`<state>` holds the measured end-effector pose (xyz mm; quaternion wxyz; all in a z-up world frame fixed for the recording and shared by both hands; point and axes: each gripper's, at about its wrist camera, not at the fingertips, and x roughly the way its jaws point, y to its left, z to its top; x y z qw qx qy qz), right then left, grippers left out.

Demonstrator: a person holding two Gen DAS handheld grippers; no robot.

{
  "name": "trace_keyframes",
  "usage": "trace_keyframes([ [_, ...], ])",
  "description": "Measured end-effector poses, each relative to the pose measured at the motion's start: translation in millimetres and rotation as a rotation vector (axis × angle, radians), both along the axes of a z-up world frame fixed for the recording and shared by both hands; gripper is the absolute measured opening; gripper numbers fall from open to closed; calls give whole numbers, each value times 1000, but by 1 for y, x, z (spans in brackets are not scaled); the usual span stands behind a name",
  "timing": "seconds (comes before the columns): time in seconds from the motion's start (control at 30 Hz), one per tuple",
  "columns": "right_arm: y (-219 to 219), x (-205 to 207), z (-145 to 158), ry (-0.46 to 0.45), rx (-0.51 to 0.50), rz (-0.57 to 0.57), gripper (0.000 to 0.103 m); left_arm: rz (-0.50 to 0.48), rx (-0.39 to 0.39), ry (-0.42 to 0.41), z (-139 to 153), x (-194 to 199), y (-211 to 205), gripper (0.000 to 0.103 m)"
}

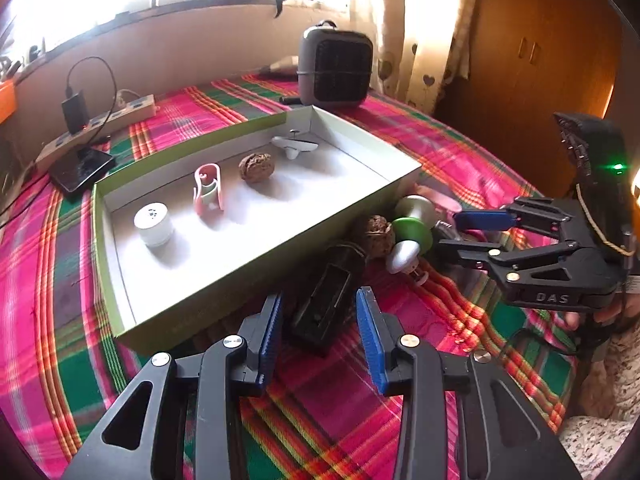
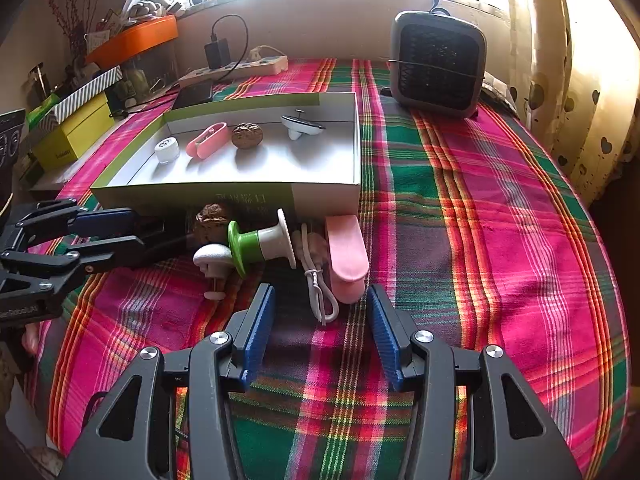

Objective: Organize objects
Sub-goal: 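Move the left gripper down toward the black cylinder beside the box, then close the left gripper on the black cylinder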

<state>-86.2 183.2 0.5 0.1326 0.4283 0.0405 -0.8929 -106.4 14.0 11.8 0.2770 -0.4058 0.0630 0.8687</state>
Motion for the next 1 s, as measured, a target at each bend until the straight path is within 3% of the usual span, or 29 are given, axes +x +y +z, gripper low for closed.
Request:
trace_keyframes([
  [0.7, 1, -1, 0, -1, -6, 6, 49, -42, -72, 2, -6, -9, 23, 35],
  [1.0, -3, -4, -1, 2, 16, 8, 49, -7, -77, 7, -7, -6, 20, 25],
])
